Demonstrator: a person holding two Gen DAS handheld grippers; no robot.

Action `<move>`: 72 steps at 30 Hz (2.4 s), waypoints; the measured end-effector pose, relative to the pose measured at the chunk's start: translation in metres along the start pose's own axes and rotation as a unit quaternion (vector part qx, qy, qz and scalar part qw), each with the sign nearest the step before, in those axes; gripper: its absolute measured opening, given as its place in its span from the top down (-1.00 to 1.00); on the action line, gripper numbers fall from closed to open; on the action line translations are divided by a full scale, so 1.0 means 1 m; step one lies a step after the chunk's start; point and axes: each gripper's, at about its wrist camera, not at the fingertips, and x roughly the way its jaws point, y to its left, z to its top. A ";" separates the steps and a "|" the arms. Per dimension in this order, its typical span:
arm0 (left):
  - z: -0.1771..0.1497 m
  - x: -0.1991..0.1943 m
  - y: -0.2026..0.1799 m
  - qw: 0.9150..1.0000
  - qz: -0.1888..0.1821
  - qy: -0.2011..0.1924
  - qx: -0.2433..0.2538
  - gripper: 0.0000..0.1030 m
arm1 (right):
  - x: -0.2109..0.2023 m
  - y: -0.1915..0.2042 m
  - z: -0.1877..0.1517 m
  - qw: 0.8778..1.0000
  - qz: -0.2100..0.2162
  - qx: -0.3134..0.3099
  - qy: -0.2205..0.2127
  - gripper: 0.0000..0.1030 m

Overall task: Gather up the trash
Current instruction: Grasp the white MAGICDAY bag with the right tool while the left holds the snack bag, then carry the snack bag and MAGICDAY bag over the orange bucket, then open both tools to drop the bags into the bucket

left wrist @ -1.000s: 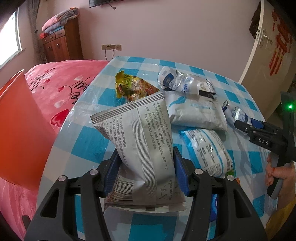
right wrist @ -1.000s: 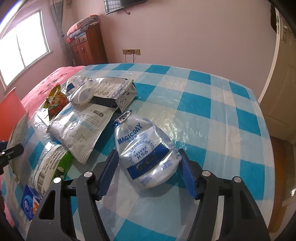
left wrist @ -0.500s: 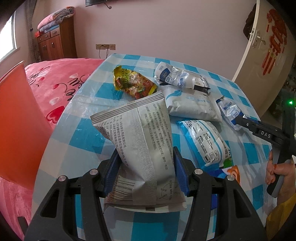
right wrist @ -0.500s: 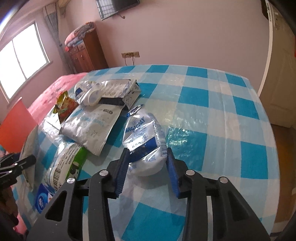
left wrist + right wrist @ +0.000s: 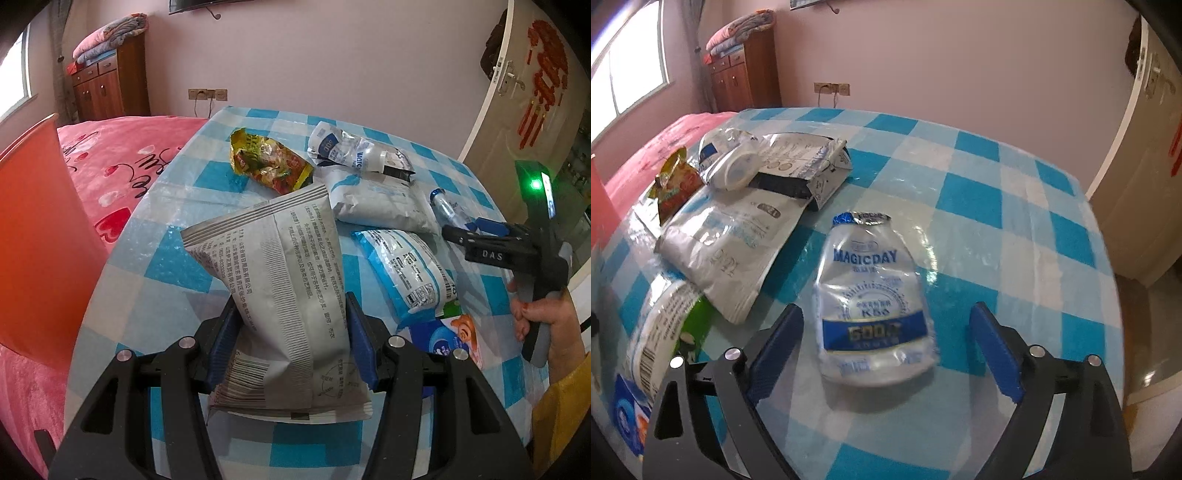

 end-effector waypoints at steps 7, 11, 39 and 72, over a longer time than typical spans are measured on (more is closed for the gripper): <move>-0.003 -0.004 -0.002 1.000 -0.007 -0.008 0.003 -0.10 | -0.005 -0.001 -0.001 1.000 0.005 0.017 -0.009 -0.18; -0.005 -0.009 -0.001 1.000 -0.013 -0.014 0.003 -0.10 | -0.012 0.002 -0.008 1.000 -0.005 0.019 -0.012 -0.18; 0.007 -0.085 0.041 0.993 -0.026 -0.110 -0.024 -0.09 | -0.117 0.087 0.002 0.989 0.124 0.044 -0.062 -0.18; 0.022 -0.130 0.226 0.963 0.142 -0.156 -0.169 -0.50 | -0.122 0.364 0.125 0.933 0.343 -0.088 -0.068 -0.73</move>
